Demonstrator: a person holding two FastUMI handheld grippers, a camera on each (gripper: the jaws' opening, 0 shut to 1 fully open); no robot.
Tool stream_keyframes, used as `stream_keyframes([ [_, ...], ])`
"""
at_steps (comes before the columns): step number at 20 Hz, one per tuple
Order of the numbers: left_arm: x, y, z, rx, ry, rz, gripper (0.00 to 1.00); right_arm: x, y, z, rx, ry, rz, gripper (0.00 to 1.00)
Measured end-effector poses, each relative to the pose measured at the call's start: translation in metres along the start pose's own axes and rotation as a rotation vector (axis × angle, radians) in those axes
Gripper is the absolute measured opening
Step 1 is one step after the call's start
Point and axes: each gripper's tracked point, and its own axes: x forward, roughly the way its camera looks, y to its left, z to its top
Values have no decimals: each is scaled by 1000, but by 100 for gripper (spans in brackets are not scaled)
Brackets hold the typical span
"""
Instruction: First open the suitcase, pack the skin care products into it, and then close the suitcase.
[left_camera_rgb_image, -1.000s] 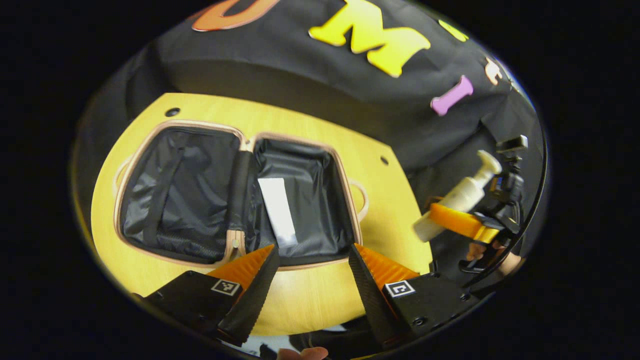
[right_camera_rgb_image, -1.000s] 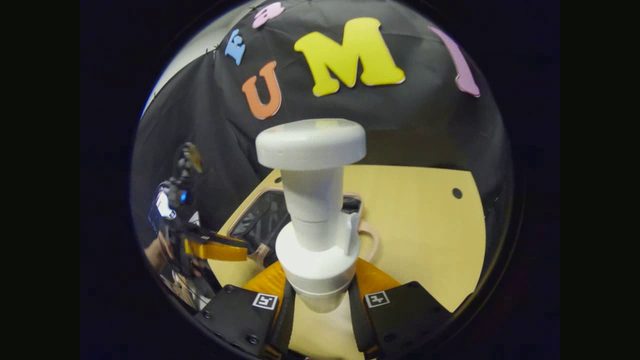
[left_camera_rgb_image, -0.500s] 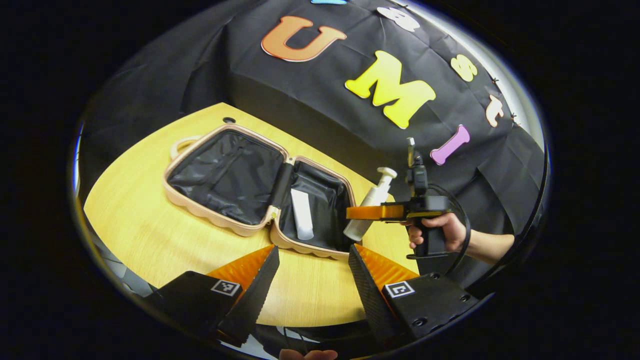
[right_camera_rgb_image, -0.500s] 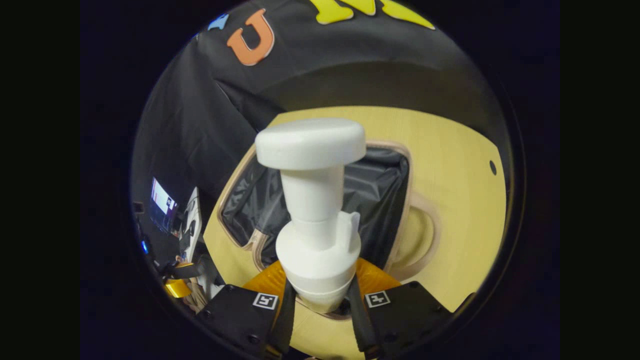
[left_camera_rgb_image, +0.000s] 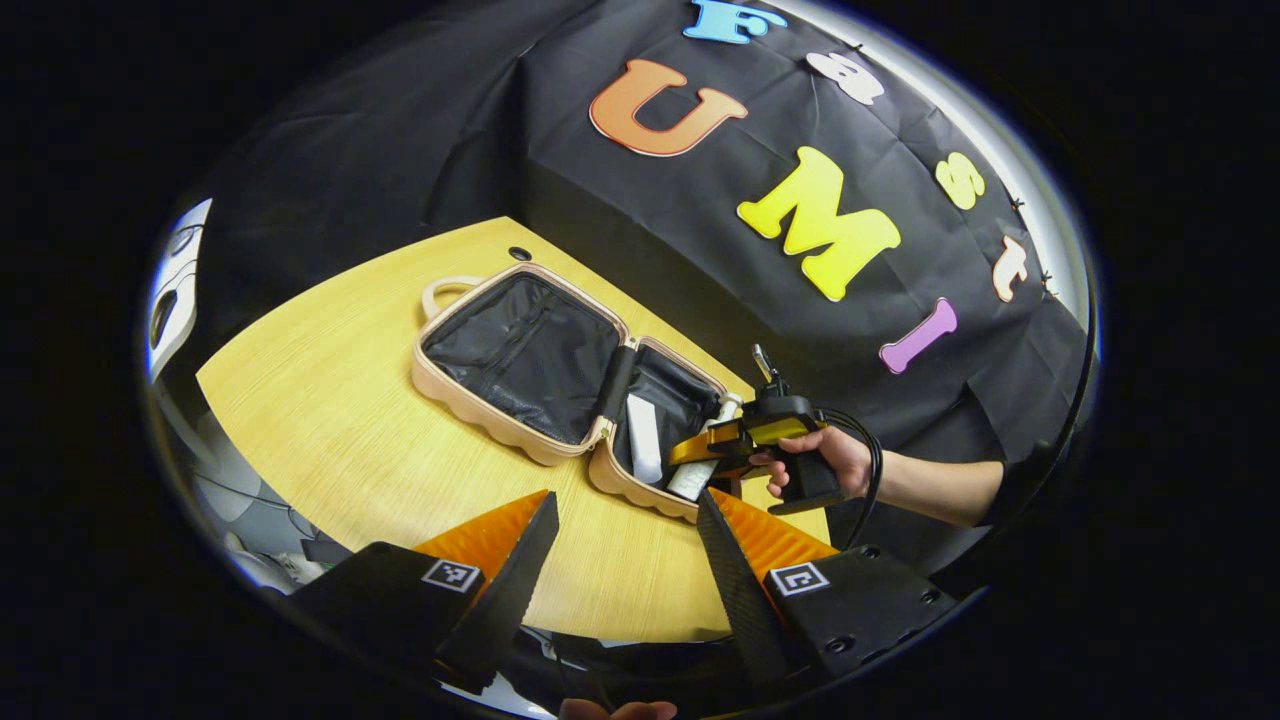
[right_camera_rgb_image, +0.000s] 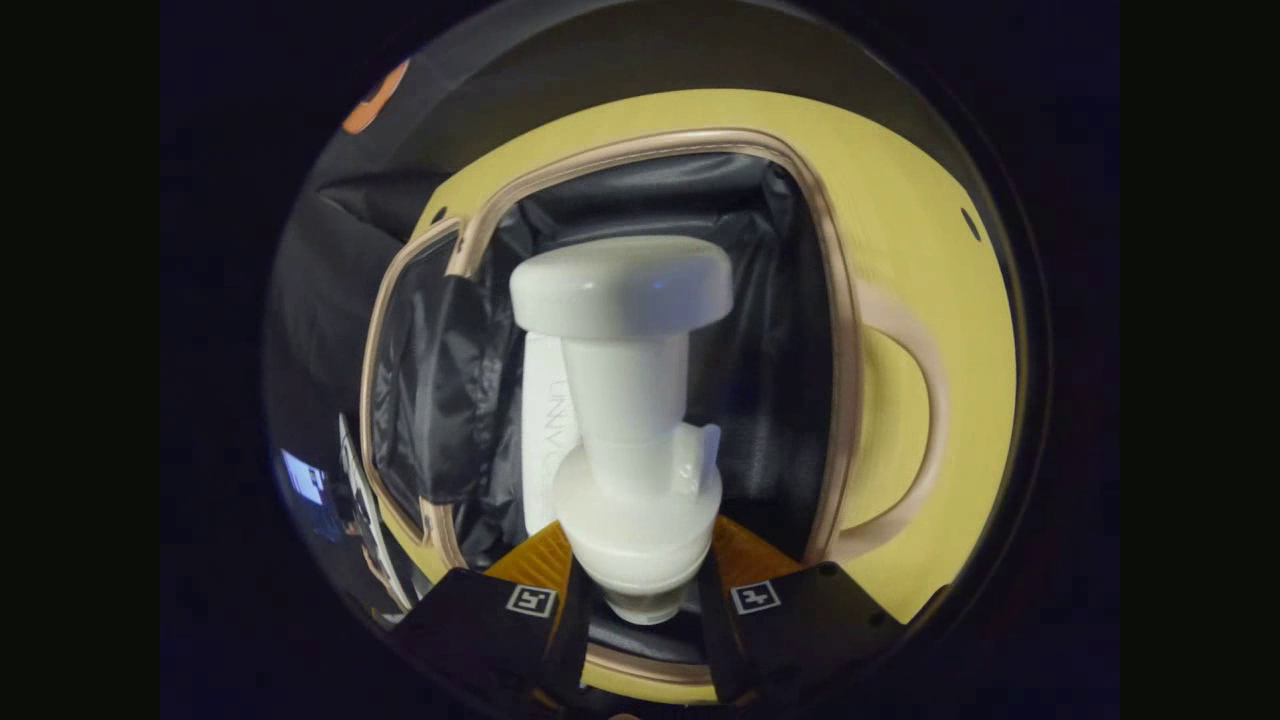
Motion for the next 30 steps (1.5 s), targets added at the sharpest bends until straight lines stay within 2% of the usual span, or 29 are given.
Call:
stream_keyframes([
  [5, -8, -15, 9, 39, -20, -48, 89, 14, -11, 7, 182, 29, -116, 46],
  [6, -8, -16, 10, 51, -19, -48, 89, 17, -13, 5, 176, 38, -148, 43],
  [10, -7, -20, 15, 48, -31, -78, 90, 19, -12, 5, 156, 22, -240, 47],
  [13, -9, -24, 19, 54, -50, -104, 90, 20, -12, 5, 154, 23, -253, 49],
  [18, -11, -20, 26, 59, -59, -97, 90, 19, -12, 4, 149, 18, -286, 51],
  [21, -12, -25, 28, 37, -61, -120, 89, 15, -12, -3, 159, 31, -276, 53],
  [24, -7, -16, 38, 12, -79, -109, 89, 2, -9, -22, 162, 52, -231, 63],
  [27, 7, 6, 50, 27, -99, -49, 90, -21, -1, -22, 129, -5, -163, 70],
  [28, 16, 27, 55, 26, -102, 17, 89, -31, 3, -21, 115, -33, -130, 72],
  [29, 24, 41, 58, 24, -108, 37, 89, -40, 7, -18, 89, -63, -96, 74],
  [30, 27, 48, 64, 20, -128, 22, 90, -50, 10, -17, 59, -86, -67, 74],
])
